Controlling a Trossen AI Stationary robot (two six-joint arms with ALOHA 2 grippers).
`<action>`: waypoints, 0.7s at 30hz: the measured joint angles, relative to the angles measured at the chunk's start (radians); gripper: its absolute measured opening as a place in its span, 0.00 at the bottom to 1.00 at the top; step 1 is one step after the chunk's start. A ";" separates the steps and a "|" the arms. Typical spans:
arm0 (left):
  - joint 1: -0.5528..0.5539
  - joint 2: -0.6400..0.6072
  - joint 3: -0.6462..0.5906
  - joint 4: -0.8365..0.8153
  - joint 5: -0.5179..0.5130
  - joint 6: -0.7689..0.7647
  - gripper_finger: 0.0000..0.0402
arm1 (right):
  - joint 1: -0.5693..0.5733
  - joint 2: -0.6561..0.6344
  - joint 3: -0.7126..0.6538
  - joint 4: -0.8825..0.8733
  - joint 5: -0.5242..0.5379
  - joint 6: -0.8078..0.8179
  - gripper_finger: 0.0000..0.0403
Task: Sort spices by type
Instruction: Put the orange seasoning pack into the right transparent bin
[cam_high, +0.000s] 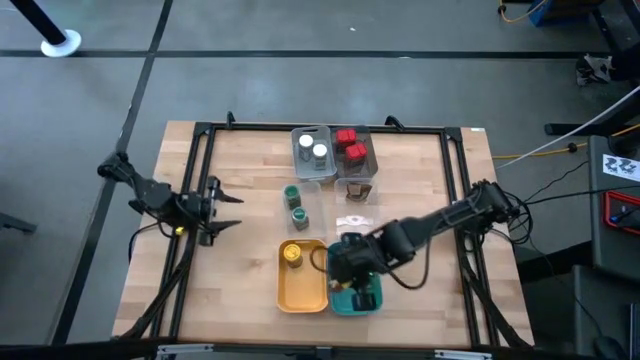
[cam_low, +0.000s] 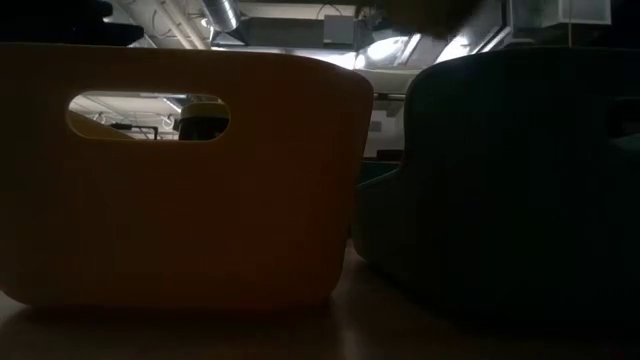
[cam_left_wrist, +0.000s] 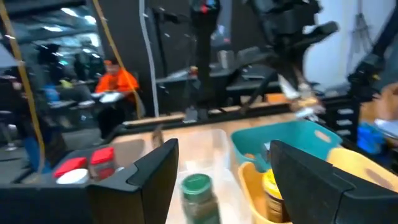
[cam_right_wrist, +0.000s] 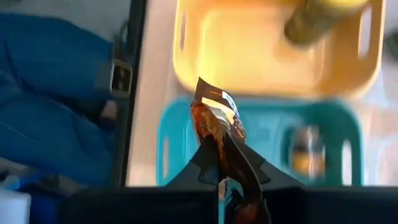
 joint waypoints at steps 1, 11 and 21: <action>0.012 -0.025 -0.017 0.012 0.000 0.010 0.59 | -0.014 0.002 0.000 0.027 -0.010 -0.026 0.03; 0.130 -0.085 -0.093 0.012 0.000 0.020 0.59 | -0.111 0.011 0.001 0.229 -0.022 -0.202 0.03; 0.243 -0.078 -0.134 0.014 0.006 -0.063 0.59 | -0.150 0.113 0.000 0.295 -0.103 -0.233 0.03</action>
